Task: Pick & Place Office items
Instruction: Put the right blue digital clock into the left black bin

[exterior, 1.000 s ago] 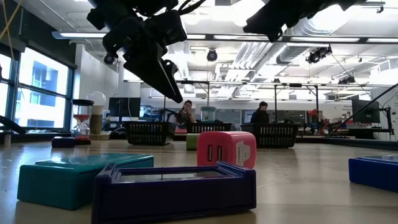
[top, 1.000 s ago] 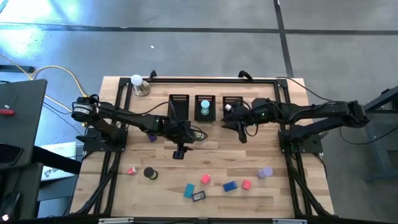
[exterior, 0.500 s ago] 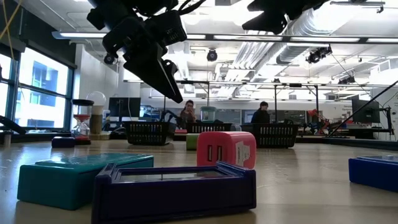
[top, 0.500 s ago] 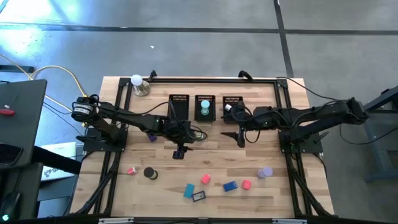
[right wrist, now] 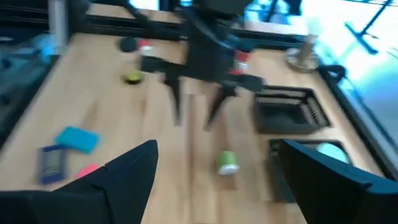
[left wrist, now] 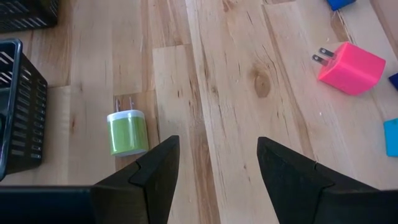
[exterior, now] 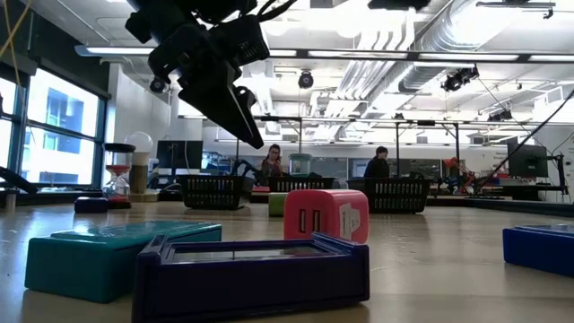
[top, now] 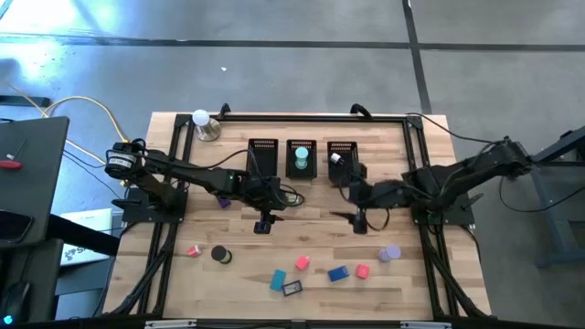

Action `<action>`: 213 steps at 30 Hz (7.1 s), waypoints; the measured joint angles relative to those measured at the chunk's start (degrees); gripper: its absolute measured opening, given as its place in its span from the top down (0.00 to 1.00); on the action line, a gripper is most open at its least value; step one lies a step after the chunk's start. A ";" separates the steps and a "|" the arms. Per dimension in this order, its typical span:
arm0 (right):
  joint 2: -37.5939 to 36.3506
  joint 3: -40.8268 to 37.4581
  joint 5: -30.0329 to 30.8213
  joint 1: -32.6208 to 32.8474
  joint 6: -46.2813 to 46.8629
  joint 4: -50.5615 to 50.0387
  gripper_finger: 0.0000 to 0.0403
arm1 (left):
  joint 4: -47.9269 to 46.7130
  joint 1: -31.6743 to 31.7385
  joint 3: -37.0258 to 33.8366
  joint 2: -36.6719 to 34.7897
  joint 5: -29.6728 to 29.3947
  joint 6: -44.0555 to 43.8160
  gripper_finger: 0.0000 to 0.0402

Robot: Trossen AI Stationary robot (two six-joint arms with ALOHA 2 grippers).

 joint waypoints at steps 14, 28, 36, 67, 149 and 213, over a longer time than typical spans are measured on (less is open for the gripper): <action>12.91 4.47 -0.68 10.99 2.97 -7.02 0.21 | 0.00 -0.02 -0.02 0.00 0.19 -7.59 0.48; 24.56 4.48 -6.47 17.05 15.49 -6.92 0.21 | 6.14 -1.71 -0.02 0.00 0.04 -10.15 0.48; 29.78 4.48 -12.00 17.01 17.68 -5.59 0.21 | 7.30 -1.86 -0.03 0.00 0.01 -12.10 0.48; 36.35 3.86 -14.18 17.76 20.74 -7.15 0.21 | 12.09 -2.80 -0.02 0.00 0.08 -18.27 0.48; 30.51 3.82 2.48 13.41 13.09 8.49 0.66 | 36.15 -27.02 0.00 9.57 -35.73 60.98 0.48; 21.83 3.90 12.12 17.02 30.69 -2.90 0.04 | 5.90 -23.63 0.00 1.55 -61.16 3.10 0.87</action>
